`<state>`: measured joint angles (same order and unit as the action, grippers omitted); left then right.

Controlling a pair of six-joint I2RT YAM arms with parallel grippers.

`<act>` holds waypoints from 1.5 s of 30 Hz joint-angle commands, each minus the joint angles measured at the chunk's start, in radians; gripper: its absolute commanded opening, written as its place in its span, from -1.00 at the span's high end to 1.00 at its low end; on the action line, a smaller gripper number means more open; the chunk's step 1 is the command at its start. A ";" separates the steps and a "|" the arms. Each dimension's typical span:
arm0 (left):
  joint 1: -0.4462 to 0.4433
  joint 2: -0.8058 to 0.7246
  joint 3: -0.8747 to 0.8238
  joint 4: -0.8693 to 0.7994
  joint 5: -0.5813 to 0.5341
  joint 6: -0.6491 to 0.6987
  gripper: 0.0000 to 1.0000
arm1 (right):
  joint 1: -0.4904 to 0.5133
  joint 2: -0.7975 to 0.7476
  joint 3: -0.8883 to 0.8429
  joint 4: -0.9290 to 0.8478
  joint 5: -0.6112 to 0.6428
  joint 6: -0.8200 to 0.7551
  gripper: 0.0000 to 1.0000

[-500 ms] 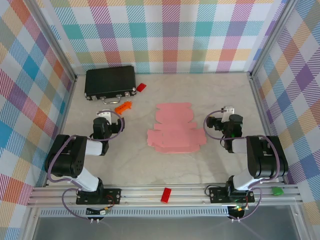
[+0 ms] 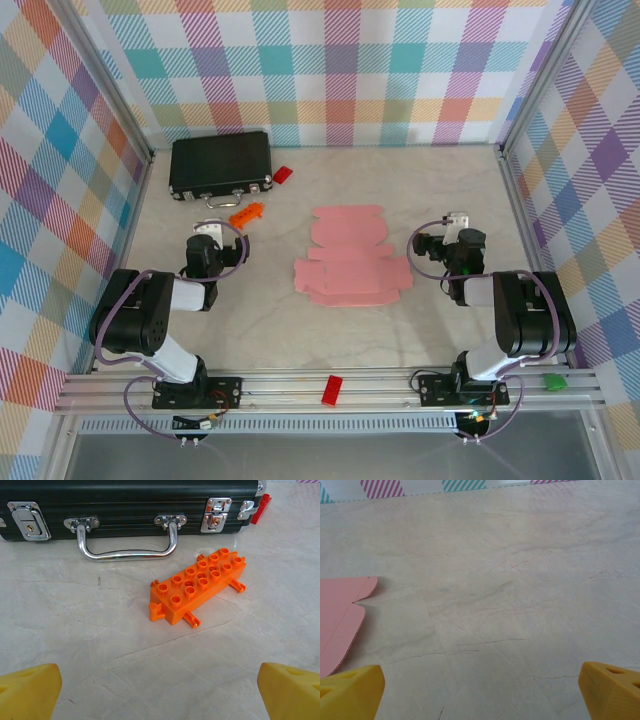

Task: Fold the paper box

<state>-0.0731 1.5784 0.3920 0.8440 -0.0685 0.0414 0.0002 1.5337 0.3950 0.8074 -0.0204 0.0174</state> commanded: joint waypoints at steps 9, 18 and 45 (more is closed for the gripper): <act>0.012 0.006 0.023 0.023 0.009 -0.003 -0.99 | 0.003 0.005 0.021 0.018 -0.013 -0.009 -0.98; 0.011 -0.101 0.044 -0.102 -0.044 -0.019 -0.99 | 0.002 -0.069 0.065 -0.124 0.012 0.002 -0.98; -0.453 0.291 0.952 -0.914 0.314 -0.358 0.40 | 0.441 -0.172 0.375 -0.928 -0.138 0.504 0.00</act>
<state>-0.5121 1.8057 1.2617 -0.0353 0.1734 -0.3061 0.4084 1.3251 0.7860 -0.1490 -0.1085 0.4706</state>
